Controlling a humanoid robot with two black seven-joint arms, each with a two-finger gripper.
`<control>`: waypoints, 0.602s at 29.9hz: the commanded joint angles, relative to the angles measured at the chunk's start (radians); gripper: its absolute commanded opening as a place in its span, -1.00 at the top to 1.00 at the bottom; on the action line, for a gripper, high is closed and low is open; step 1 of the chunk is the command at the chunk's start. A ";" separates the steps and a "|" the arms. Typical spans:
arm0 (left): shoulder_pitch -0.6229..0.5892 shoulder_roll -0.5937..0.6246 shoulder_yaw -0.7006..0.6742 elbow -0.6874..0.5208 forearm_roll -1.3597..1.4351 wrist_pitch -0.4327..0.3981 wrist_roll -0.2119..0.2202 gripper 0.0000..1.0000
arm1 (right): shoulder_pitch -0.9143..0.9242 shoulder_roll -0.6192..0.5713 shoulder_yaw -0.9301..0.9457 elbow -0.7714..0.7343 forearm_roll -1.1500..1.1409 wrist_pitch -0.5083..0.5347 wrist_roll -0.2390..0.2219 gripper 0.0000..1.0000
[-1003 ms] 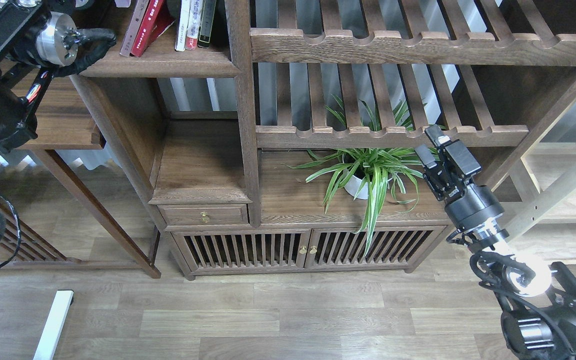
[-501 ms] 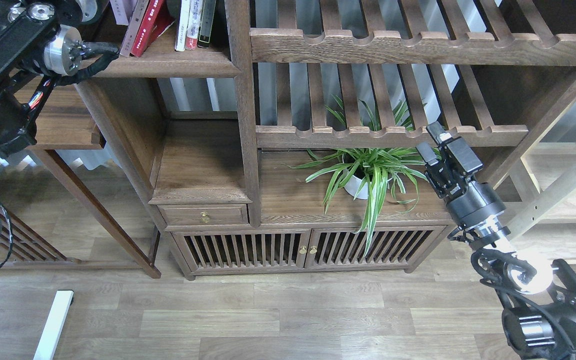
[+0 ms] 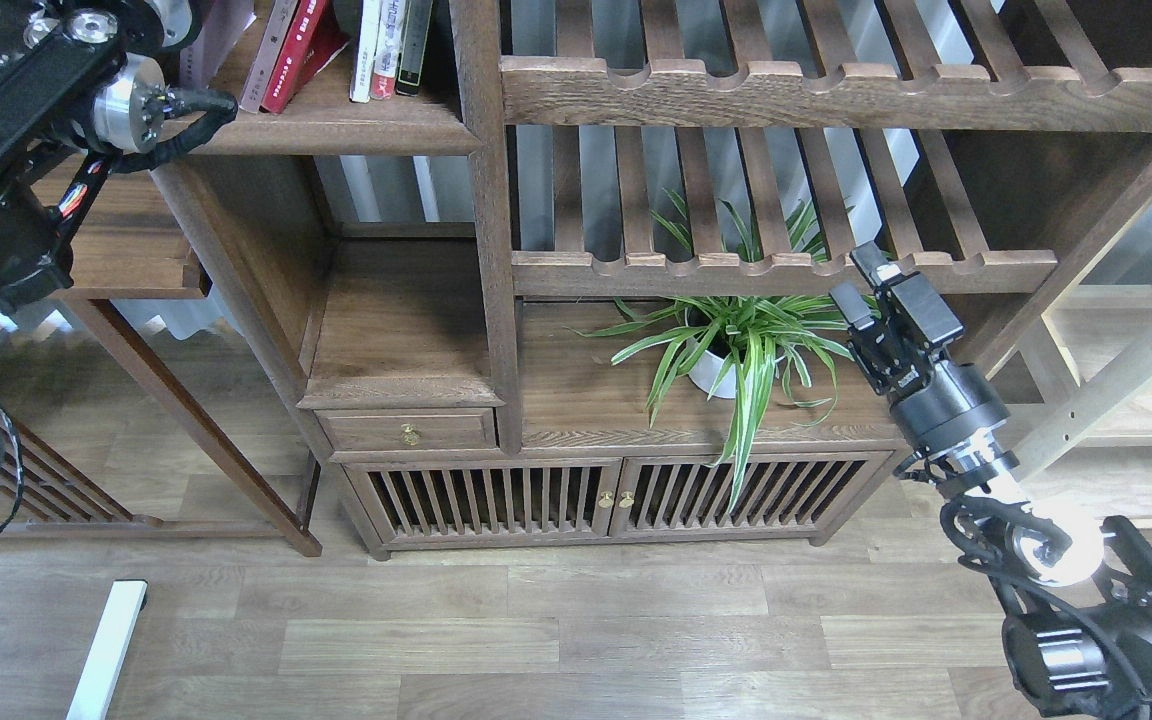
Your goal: Organize books on shelf
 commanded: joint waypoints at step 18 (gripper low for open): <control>-0.042 -0.024 -0.055 -0.061 -0.024 -0.001 -0.136 -0.84 | 0.072 0.015 -0.058 0.000 -0.003 0.000 0.000 -0.62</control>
